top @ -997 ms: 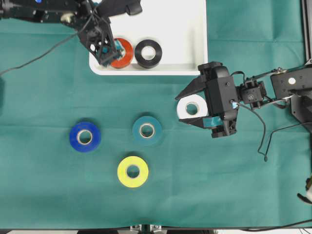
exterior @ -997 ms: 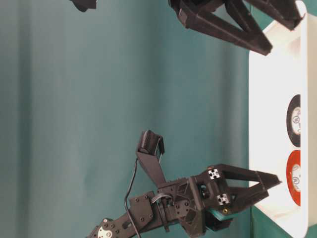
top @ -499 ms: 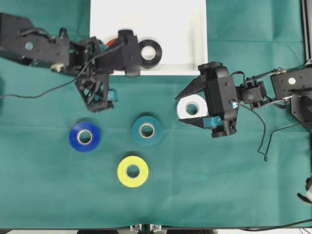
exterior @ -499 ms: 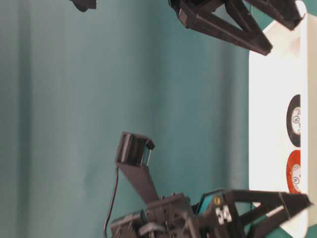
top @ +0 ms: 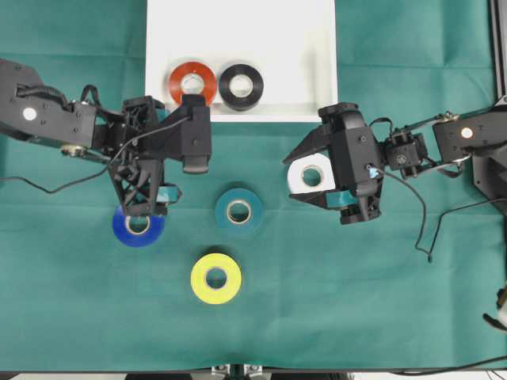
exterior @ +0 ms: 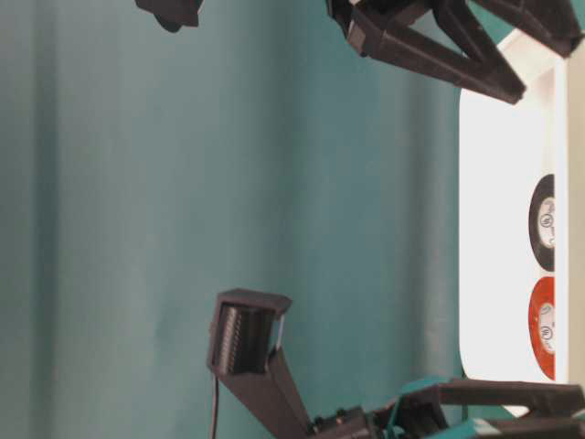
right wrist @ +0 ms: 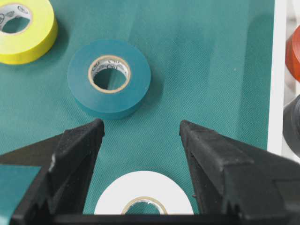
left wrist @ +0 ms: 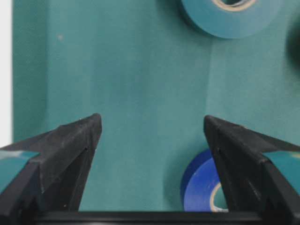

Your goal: Put the tape alternately from left to right into the white case.

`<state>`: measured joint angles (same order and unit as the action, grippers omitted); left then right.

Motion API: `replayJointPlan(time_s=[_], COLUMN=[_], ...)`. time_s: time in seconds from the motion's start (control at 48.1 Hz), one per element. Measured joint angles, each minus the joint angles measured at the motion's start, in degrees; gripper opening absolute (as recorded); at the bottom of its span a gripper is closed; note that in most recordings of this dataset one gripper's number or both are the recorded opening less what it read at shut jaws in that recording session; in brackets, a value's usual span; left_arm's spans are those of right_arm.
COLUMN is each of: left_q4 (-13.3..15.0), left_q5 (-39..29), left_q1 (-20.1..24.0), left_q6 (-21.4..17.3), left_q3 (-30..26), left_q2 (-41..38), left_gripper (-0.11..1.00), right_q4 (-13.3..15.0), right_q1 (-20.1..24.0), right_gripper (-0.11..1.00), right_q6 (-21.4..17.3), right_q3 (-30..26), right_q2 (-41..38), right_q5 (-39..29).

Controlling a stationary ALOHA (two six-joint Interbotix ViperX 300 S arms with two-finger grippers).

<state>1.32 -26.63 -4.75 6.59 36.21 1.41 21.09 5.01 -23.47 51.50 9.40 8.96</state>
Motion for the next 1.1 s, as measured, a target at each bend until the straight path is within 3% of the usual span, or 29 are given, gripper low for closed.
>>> replayJointPlan(time_s=[0.208,0.395,1.101], left_q4=[0.0,0.0,0.1], left_q5=[5.9,10.5,11.3], left_q1=[-2.0,-2.5,-2.5], left_q6=[-3.7,-3.8,-3.7], left_q3=[1.7,3.2,3.4], left_q2=[0.0,0.0,0.0], left_gripper=[0.84,0.84,0.84], right_q4=[0.0,0.0,0.0], right_q1=[0.0,0.0,0.6], right_gripper=[0.71,0.71,0.71], right_q6=[0.0,0.0,-0.7], right_q3=[-0.4,-0.4,-1.4], right_q2=[-0.4,-1.0,-1.1], right_q5=[0.0,0.0,-2.1])
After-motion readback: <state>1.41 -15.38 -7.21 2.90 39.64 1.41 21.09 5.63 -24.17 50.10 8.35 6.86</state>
